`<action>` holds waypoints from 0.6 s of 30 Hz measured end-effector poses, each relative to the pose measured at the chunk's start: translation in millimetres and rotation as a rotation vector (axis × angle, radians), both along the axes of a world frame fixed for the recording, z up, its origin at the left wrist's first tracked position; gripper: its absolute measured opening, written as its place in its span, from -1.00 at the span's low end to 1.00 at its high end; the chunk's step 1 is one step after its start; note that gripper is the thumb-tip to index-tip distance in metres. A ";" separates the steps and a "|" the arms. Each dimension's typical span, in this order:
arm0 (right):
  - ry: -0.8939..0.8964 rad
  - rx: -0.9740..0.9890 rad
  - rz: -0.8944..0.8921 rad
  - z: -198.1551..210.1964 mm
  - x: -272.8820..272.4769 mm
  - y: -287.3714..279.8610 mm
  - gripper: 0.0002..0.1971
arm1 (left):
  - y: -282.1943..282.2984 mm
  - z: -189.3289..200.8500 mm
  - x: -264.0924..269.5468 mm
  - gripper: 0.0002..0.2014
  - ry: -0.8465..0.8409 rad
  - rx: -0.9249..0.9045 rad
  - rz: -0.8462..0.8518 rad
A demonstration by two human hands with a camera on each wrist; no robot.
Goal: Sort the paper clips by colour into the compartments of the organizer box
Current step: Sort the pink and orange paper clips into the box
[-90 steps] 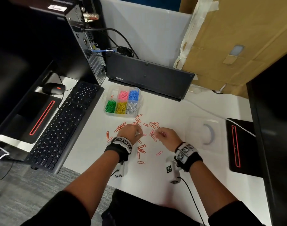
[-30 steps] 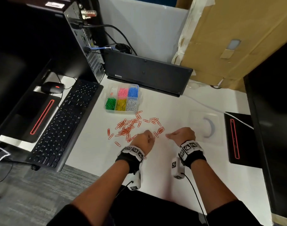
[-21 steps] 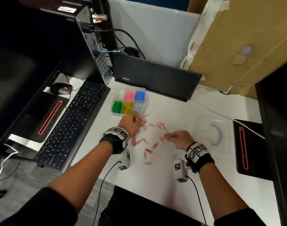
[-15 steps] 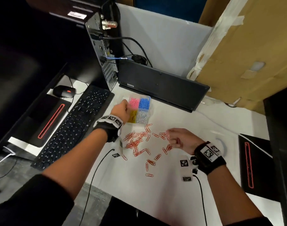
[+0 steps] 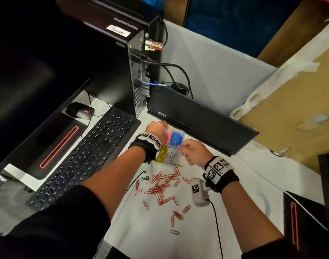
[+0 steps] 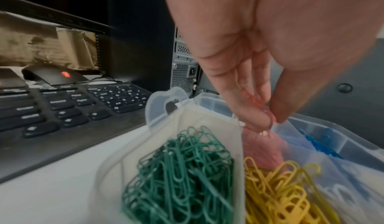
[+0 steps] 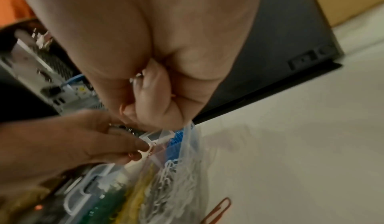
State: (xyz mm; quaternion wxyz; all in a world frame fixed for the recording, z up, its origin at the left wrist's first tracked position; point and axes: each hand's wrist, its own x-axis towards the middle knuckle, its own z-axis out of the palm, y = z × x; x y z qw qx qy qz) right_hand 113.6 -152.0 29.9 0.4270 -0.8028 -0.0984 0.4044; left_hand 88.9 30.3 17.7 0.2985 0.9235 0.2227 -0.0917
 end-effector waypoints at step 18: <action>-0.678 -0.348 0.172 -25.9 18.3 96.1 -0.83 | 29.3 -0.8 -132.0 -0.85 -0.034 -0.403 0.136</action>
